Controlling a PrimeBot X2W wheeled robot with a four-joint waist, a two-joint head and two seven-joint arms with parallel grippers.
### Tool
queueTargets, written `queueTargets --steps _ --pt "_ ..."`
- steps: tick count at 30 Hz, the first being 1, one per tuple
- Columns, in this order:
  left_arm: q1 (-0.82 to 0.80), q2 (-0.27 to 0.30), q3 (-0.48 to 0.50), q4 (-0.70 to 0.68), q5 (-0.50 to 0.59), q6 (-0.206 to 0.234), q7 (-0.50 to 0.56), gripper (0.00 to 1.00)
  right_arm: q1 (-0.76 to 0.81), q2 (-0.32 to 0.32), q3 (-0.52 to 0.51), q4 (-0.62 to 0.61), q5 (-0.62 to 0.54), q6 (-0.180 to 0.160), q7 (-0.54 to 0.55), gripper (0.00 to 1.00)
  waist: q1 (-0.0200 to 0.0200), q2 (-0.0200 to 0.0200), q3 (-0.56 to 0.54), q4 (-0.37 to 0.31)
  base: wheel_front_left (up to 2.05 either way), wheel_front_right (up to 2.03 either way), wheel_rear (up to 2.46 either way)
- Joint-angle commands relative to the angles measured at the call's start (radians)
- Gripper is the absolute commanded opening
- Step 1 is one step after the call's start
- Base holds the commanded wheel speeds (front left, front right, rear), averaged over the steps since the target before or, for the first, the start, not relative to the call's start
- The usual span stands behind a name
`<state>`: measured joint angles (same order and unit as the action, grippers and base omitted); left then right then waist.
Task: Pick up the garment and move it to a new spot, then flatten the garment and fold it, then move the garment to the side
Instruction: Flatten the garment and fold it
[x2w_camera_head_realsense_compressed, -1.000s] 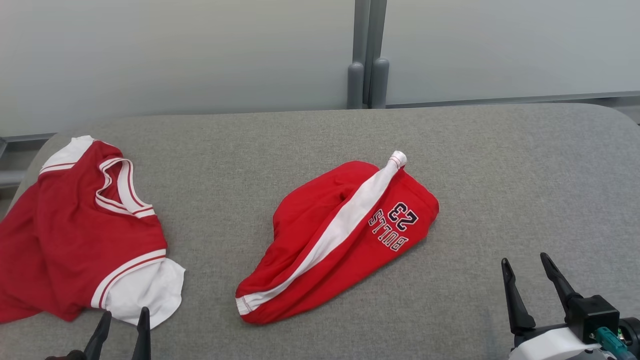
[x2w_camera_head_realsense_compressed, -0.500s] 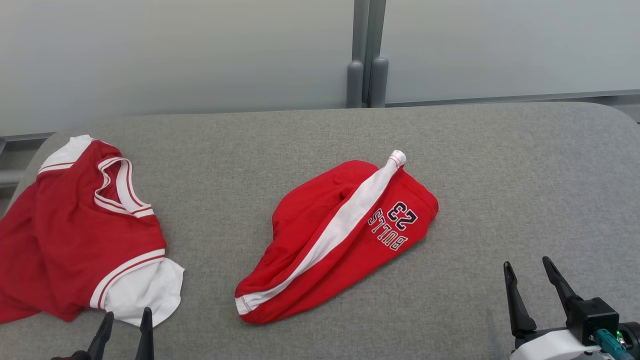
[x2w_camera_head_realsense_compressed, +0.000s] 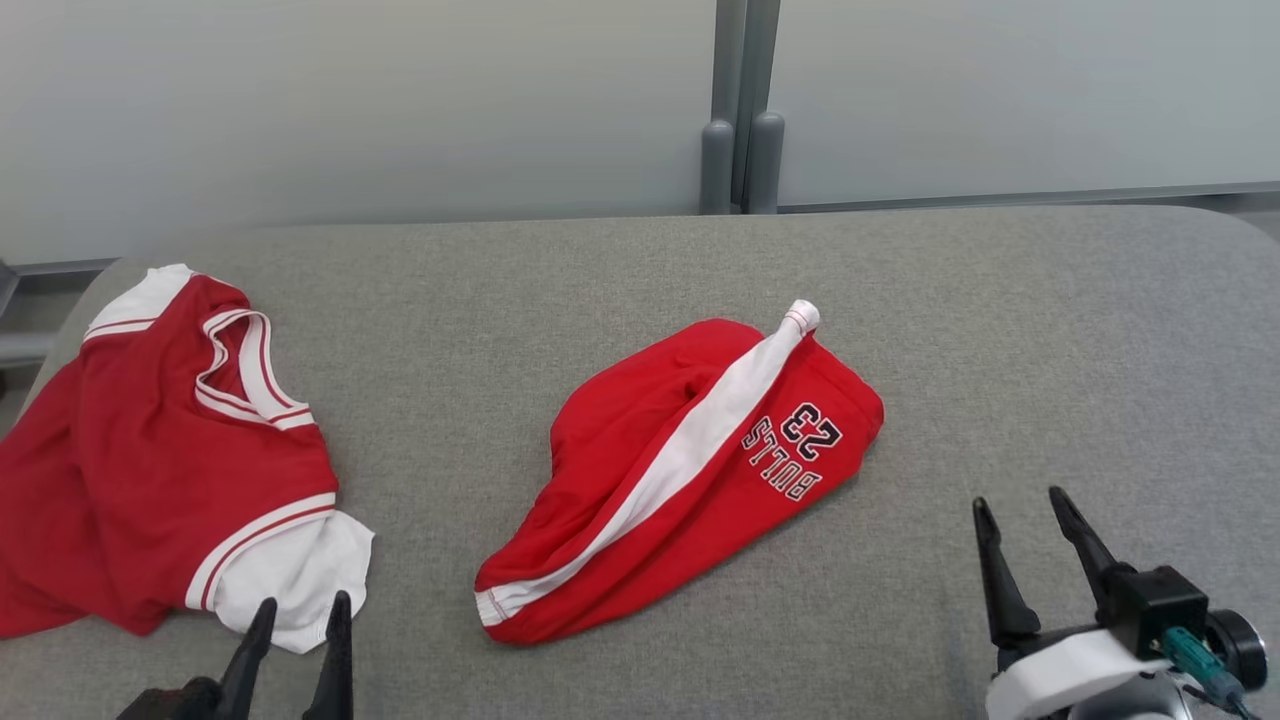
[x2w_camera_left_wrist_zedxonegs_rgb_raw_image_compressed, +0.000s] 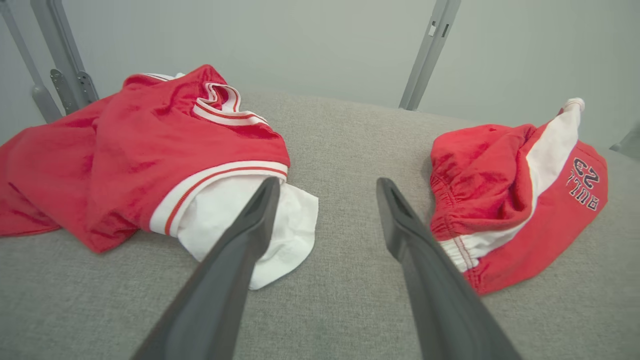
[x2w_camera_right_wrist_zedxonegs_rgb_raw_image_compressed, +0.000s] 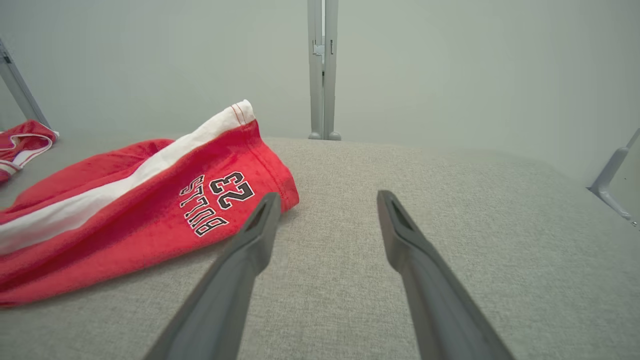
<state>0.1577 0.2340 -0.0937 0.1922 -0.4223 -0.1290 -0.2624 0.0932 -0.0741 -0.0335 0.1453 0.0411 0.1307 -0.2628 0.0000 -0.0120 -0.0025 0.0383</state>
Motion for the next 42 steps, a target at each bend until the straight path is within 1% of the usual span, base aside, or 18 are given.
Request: queueTargets --steps 1,3,4,7,8,10,12,13,17,19,22,24,29,31,36,42 --pt "-0.031 -0.017 -0.014 -0.003 -0.042 -0.003 0.018 1.00 -0.047 -0.023 0.034 0.020 0.042 0.000 -0.003 1.00 0.0000 0.0120 0.020 0.009 0.00 0.00 0.00" --pt "-0.064 -0.034 -0.021 -0.011 -0.091 -0.003 0.074 1.00 -0.103 -0.063 0.100 0.072 0.090 0.000 0.002 1.00 0.0000 0.0120 0.046 0.019 0.00 0.00 0.00" --pt "-0.080 -0.048 -0.032 -0.020 -0.121 -0.003 0.115 1.00 -0.149 -0.095 0.140 0.090 0.109 0.000 0.021 1.00 0.0000 0.0120 0.063 0.025 0.00 0.00 0.00" --pt "-0.120 -0.082 -0.054 -0.056 -0.199 0.004 0.257 1.00 -0.292 -0.187 0.261 0.130 0.207 0.000 0.140 1.00 0.0000 0.0120 0.105 0.045 0.00 0.00 0.00" --pt "-0.132 -0.081 -0.066 -0.071 -0.207 0.010 0.304 1.00 -0.335 -0.219 0.301 0.135 0.245 0.000 0.188 1.00 0.0000 0.0120 0.114 0.050 0.00 0.00 0.00" --pt "-0.146 -0.094 -0.086 -0.103 -0.244 0.032 0.403 1.00 -0.435 -0.280 0.370 0.128 0.327 0.000 0.283 1.00 0.0000 0.0120 0.133 0.061 0.00 0.00 0.00" --pt "-0.158 -0.096 -0.102 -0.150 -0.262 0.052 0.479 1.00 -0.524 -0.343 0.439 0.110 0.402 0.000 0.375 1.00 0.0000 0.0120 0.149 0.072 0.00 0.00 0.00" --pt "-0.158 -0.096 -0.102 -0.150 -0.262 0.052 0.479 1.00 -0.524 -0.343 0.439 0.110 0.402 0.000 0.375 1.00 0.0000 0.0120 0.149 0.072 0.00 0.00 0.00" --pt "-0.151 -0.084 -0.120 -0.251 -0.296 0.088 0.599 1.00 -0.661 -0.454 0.549 0.085 0.536 0.000 0.552 1.00 0.0000 0.0120 0.174 0.098 0.00 0.00 0.00" --pt "-0.141 -0.079 -0.129 -0.298 -0.320 0.103 0.659 1.00 -0.719 -0.513 0.610 0.077 0.570 0.000 0.627 1.00 0.0000 0.0120 0.183 0.114 0.00 0.00 0.00" --pt "-0.132 -0.087 -0.130 -0.348 -0.364 0.131 0.730 1.00 -0.792 -0.565 0.677 0.063 0.619 0.000 0.683 1.00 0.0000 0.0120 0.205 0.136 0.00 0.00 0.00" --pt "-0.139 -0.090 -0.140 -0.365 -0.381 0.143 0.765 1.00 -0.830 -0.591 0.723 0.065 0.636 0.000 0.696 1.00 0.0000 0.0120 0.219 0.149 0.00 0.00 0.00" --pt "-0.171 -0.120 -0.173 -0.369 -0.409 0.171 0.817 1.00 -0.905 -0.624 0.806 0.102 0.682 0.000 0.724 1.00 0.0000 0.0120 0.247 0.177 0.00 0.00 0.00" --pt "-0.184 -0.130 -0.182 -0.359 -0.415 0.182 0.824 1.00 -0.916 -0.629 0.832 0.110 0.698 0.000 0.720 1.00 0.0000 0.0120 0.252 0.184 0.00 0.00 0.00" --pt "-0.210 -0.138 -0.193 -0.317 -0.410 0.194 0.833 1.00 -0.946 -0.630 0.886 0.131 0.725 0.000 0.692 1.00 0.0000 0.0120 0.260 0.188 0.00 0.00 0.00" --pt "-0.219 -0.123 -0.201 -0.269 -0.401 0.201 0.843 1.00 -0.996 -0.615 0.953 0.152 0.748 0.000 0.664 1.00 0.0000 0.0120 0.278 0.176 0.00 0.00 0.00"
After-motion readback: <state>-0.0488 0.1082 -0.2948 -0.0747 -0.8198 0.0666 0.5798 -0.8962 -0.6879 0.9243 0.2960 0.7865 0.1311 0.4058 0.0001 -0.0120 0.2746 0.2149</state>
